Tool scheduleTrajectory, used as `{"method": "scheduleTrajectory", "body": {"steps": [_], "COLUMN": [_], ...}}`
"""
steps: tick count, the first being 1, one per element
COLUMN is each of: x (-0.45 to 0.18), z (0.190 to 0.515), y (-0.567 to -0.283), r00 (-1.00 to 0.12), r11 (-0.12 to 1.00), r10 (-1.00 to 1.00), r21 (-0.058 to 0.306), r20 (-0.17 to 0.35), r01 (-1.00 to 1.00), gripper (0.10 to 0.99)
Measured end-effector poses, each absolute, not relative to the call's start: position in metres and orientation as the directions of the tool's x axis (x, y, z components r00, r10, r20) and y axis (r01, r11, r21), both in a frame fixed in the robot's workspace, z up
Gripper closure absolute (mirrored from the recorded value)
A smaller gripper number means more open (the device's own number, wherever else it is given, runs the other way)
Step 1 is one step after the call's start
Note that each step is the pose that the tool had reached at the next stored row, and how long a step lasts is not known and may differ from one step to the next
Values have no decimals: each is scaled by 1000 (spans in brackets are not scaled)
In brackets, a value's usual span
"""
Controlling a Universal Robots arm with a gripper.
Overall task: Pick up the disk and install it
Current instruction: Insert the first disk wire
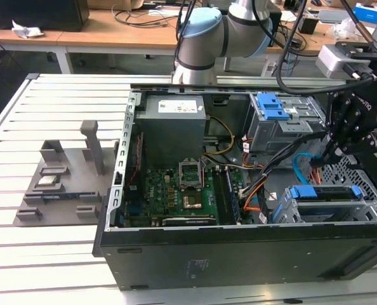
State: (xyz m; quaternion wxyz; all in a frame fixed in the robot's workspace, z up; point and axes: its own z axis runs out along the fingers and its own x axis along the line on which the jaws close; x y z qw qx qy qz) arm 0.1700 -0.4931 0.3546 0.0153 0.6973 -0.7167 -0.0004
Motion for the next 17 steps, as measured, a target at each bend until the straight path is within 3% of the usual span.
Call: {"method": "scheduleTrajectory", "body": {"steps": [5,11,17], "x": [170,170,177], "z": [354,354,349], "y": [-493,-529,-536], "r00": [-27,-27,-27], "r11": [28,27,28], "r10": [-999,-999,-999], "r21": [22,22,22], "r20": [21,22,22], "r01": [-999,-999,-999], "gripper": [918,918,918]}}
